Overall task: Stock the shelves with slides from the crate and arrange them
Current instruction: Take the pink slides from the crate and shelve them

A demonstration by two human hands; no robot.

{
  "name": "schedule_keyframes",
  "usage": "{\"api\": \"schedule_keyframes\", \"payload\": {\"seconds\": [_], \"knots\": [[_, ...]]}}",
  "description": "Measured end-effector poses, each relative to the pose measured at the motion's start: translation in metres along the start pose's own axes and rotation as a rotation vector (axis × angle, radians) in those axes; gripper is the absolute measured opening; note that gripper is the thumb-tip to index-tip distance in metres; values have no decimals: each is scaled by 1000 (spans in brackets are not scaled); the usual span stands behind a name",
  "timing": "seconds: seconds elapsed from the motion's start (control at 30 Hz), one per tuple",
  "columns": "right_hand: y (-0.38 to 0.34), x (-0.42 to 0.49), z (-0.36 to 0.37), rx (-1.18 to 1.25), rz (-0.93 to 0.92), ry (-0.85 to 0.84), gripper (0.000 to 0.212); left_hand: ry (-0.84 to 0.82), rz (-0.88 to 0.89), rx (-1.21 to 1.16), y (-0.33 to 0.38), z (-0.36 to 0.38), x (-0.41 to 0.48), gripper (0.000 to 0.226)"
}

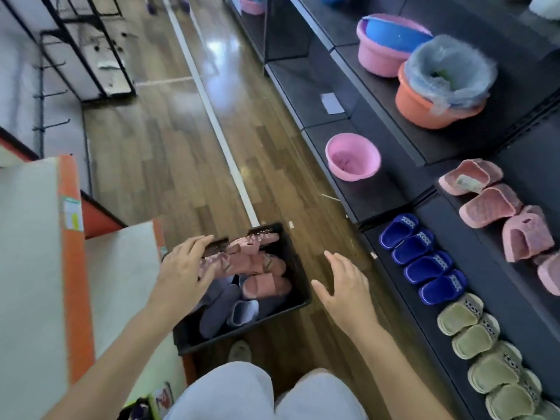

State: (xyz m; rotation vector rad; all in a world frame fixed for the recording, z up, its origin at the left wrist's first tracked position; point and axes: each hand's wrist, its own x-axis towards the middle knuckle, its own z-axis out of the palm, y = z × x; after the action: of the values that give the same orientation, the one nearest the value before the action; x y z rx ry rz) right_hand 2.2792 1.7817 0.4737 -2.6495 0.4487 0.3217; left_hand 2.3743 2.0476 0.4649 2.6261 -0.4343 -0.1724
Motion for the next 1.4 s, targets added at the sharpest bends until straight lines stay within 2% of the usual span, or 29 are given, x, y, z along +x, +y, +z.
{"api": "schedule_keyframes", "payload": {"seconds": [0.3,0.63,0.9,1.23,1.33,1.4], "knots": [[-46,38,40,-68,-141,-127,60,-9,-192,9,-60,7,-23,47],[-37,114,103,-123,-267,-273,60,-34,-397,22,-87,73,-19,44],[15,183,190,-179,-238,-381,60,-96,-571,-85,-131,181,-5,46],[49,291,332,-320,-276,-409,65,-347,-652,-89,-209,340,38,49],[55,321,370,-374,-285,-392,70,-380,-739,-174,-232,383,55,49],[57,342,390,-385,-287,-353,73,-354,-862,-314,-242,407,69,49]]}}
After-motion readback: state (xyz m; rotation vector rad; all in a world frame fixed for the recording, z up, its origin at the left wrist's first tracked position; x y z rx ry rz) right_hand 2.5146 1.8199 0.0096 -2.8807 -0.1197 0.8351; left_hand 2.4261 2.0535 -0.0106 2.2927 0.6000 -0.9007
